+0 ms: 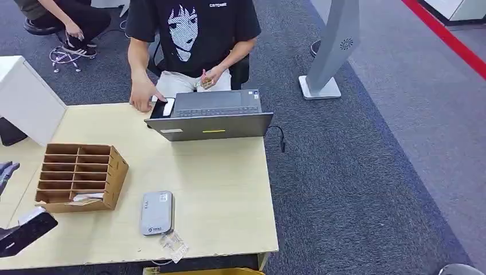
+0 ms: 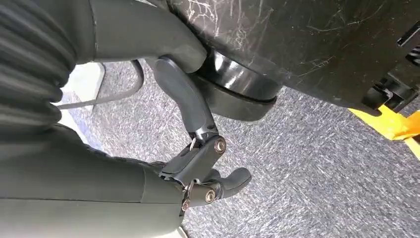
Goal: Pass the card to the sensor for recognition and then transmit it.
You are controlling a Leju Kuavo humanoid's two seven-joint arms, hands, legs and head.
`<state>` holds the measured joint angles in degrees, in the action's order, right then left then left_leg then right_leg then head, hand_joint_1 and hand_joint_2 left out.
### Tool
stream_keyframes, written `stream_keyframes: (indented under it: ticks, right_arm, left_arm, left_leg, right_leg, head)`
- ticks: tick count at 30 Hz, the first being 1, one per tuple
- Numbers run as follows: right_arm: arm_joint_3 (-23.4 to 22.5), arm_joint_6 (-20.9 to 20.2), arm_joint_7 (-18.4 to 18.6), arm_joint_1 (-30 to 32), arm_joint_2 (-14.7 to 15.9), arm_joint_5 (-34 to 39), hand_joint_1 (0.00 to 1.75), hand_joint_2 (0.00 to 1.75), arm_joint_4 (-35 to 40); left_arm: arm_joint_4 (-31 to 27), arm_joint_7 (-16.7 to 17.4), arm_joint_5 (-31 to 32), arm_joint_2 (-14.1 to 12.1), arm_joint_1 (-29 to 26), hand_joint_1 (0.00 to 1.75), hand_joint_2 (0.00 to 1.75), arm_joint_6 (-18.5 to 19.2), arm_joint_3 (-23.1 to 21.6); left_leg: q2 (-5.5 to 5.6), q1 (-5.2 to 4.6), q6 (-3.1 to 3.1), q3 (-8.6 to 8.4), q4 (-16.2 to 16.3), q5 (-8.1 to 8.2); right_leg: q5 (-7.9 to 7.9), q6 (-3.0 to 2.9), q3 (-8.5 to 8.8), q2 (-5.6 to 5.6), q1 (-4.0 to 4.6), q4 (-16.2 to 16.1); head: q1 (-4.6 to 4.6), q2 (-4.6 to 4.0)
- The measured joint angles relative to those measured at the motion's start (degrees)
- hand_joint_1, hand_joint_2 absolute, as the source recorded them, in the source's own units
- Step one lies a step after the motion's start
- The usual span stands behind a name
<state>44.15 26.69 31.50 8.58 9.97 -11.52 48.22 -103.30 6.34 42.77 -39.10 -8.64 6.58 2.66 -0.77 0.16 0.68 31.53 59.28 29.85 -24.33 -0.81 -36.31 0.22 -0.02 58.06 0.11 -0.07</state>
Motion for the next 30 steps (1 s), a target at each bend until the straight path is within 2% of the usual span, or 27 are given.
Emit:
stream_keyframes:
  ticks: [10,30]
  right_arm:
    - [0.0,-0.5,-0.48,-1.27,-0.52,-0.2,0.0,1.75,-1.18]
    - [0.02,-1.66,-1.05,-2.59,-1.01,-1.07,0.0,1.75,-2.56]
  left_arm:
    - [6.25,-0.55,-0.37,1.64,5.72,0.0,1.75,1.55,-4.76]
    - [13.25,-1.18,-1.03,2.1,12.33,0.0,1.75,3.02,-12.11]
  left_leg:
    - [-0.01,0.0,-0.03,-0.01,0.01,-0.03]
    - [-0.01,0.0,-0.03,-0.01,0.01,-0.03]
  right_leg:
    - [0.02,-0.02,0.0,0.0,0.0,0.01]
    - [0.04,-0.03,-0.01,0.0,0.0,0.01]
  head:
    - [0.0,0.0]
    - [-0.02,0.0]
